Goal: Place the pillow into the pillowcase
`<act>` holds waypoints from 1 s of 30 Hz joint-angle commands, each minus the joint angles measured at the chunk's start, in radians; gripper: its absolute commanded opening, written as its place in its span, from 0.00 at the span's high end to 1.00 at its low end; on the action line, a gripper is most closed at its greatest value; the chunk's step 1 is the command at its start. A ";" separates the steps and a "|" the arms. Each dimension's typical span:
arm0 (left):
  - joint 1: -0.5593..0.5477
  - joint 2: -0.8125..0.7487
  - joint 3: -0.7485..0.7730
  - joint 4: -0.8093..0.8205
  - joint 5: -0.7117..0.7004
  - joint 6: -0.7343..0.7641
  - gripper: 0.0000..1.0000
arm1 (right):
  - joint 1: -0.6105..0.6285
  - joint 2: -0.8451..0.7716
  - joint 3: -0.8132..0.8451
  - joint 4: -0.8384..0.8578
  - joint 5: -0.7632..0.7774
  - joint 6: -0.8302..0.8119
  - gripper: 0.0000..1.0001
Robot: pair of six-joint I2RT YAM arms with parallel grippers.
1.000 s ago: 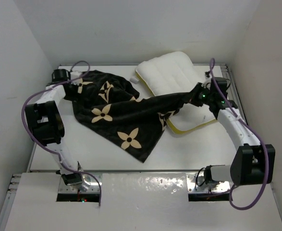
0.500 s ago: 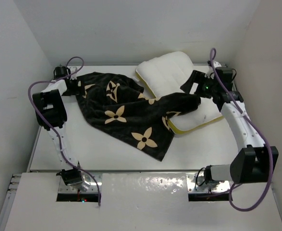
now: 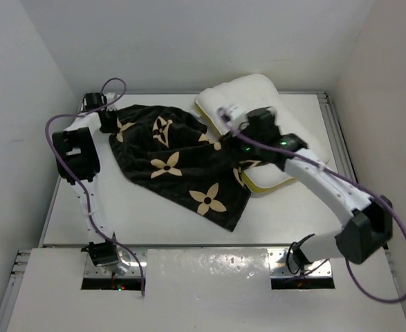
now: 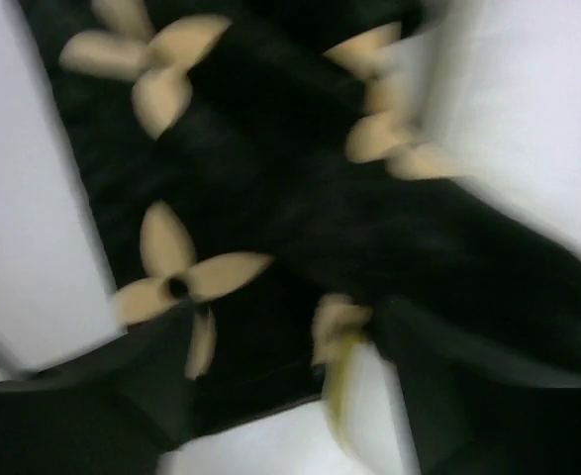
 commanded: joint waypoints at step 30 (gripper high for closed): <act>0.342 -0.865 -0.286 -0.399 -0.051 0.359 1.00 | 0.462 0.019 -0.298 0.168 0.261 0.028 1.00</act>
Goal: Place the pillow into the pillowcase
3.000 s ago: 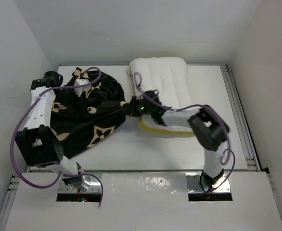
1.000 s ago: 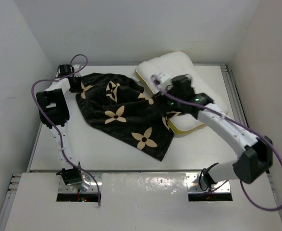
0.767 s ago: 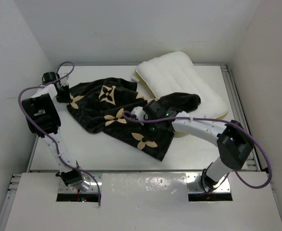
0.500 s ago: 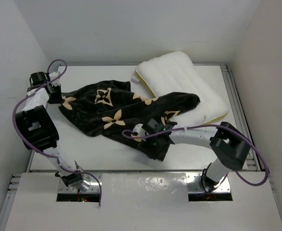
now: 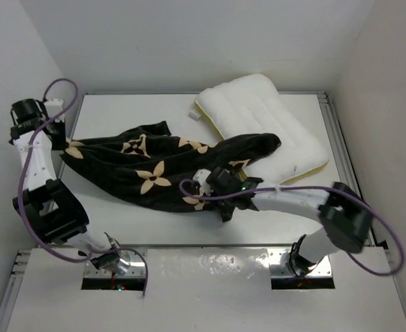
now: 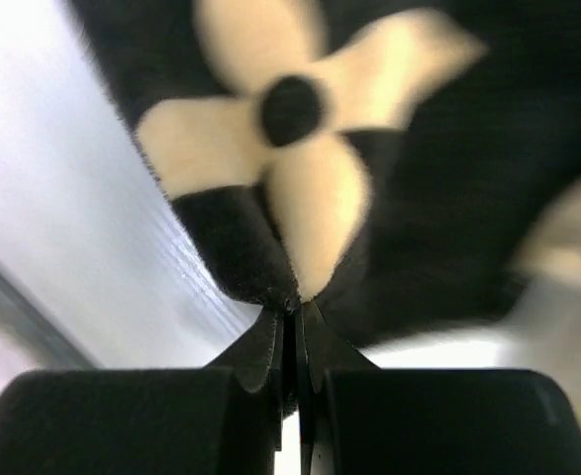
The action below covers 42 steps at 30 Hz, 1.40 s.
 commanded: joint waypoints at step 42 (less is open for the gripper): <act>-0.115 -0.435 0.039 -0.542 0.424 0.817 1.00 | -0.452 0.097 1.194 0.147 0.108 -0.133 1.00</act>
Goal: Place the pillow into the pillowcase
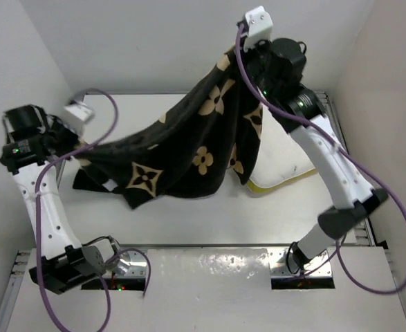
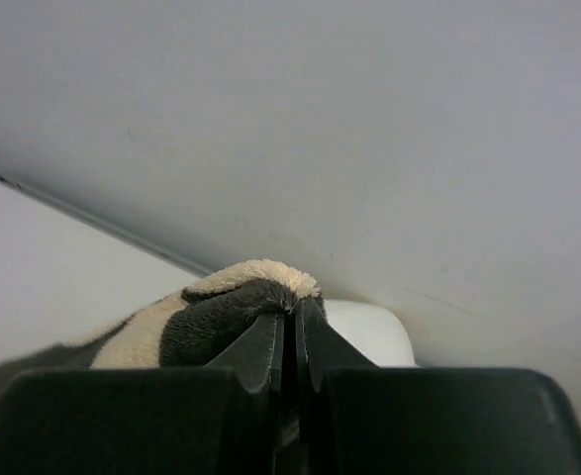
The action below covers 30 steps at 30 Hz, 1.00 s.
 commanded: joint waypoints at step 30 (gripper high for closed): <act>-0.718 1.197 0.630 0.568 -0.406 -0.293 0.00 | -0.237 -0.030 -0.632 0.135 -0.325 0.520 0.24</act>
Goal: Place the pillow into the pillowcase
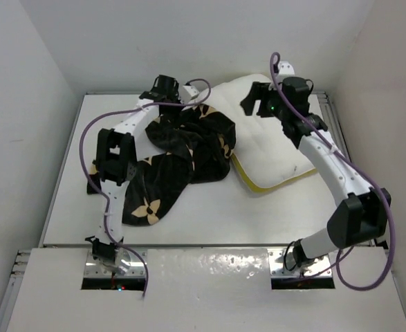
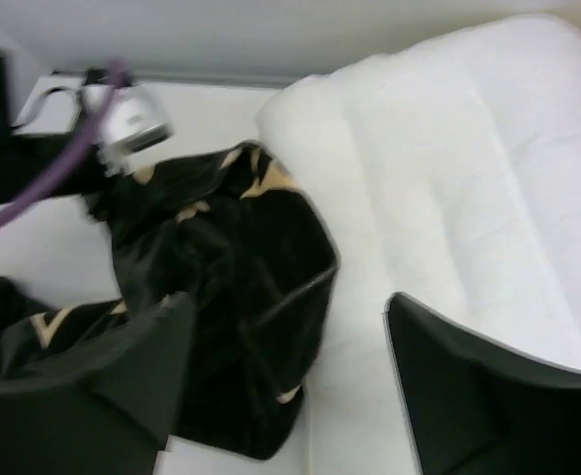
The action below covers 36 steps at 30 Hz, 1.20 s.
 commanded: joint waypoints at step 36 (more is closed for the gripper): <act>-0.142 -0.847 0.187 -0.246 -0.388 -0.045 1.00 | -0.039 -0.251 0.061 0.681 0.071 -0.090 1.00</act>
